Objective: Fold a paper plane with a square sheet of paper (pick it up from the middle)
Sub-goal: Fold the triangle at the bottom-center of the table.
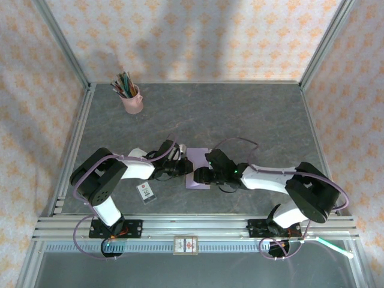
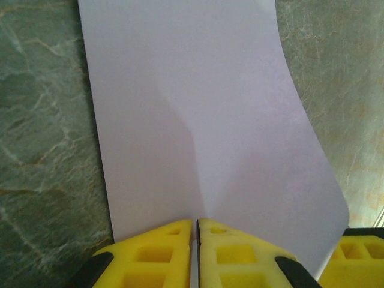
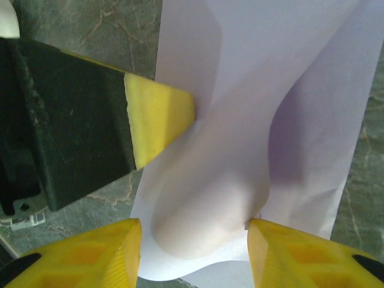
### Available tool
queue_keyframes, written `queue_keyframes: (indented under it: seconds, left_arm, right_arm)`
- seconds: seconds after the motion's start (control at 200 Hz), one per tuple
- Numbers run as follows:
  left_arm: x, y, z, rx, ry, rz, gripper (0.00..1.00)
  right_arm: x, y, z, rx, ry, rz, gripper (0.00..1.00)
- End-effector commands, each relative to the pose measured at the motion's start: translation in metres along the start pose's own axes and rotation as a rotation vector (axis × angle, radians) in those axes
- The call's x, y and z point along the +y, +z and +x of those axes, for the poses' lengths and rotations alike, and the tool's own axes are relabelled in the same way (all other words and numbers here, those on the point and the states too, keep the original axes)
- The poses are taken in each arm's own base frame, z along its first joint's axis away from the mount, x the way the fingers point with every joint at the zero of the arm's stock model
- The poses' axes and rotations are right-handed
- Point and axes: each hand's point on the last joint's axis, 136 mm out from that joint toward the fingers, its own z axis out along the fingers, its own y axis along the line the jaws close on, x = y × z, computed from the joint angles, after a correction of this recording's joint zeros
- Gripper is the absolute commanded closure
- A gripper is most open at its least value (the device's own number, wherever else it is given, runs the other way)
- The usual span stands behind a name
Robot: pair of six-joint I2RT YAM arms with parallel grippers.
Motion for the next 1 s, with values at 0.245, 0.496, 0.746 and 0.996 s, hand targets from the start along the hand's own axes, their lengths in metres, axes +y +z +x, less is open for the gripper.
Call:
queue_keyframes:
  seconds: [0.245,0.496,0.746,0.996]
  left_arm:
    - [0.026,-0.003,0.020,0.050,-0.019,-0.092,0.85]
    - [0.027,-0.002,0.019,0.053,-0.020,-0.096,0.84]
    - [0.026,-0.001,0.019,0.055,-0.017,-0.098,0.84]
    - [0.025,-0.002,0.017,0.052,-0.014,-0.098,0.84]
  right_arm:
    - [-0.002,0.004,-0.032,-0.066,-0.013,0.012,0.50]
    - [-0.005,0.004,-0.041,-0.057,-0.003,-0.012,0.52]
    - [-0.017,0.014,-0.051,-0.037,0.110,0.008,0.65]
    - [-0.024,0.020,-0.060,-0.046,0.211,-0.009,0.74]
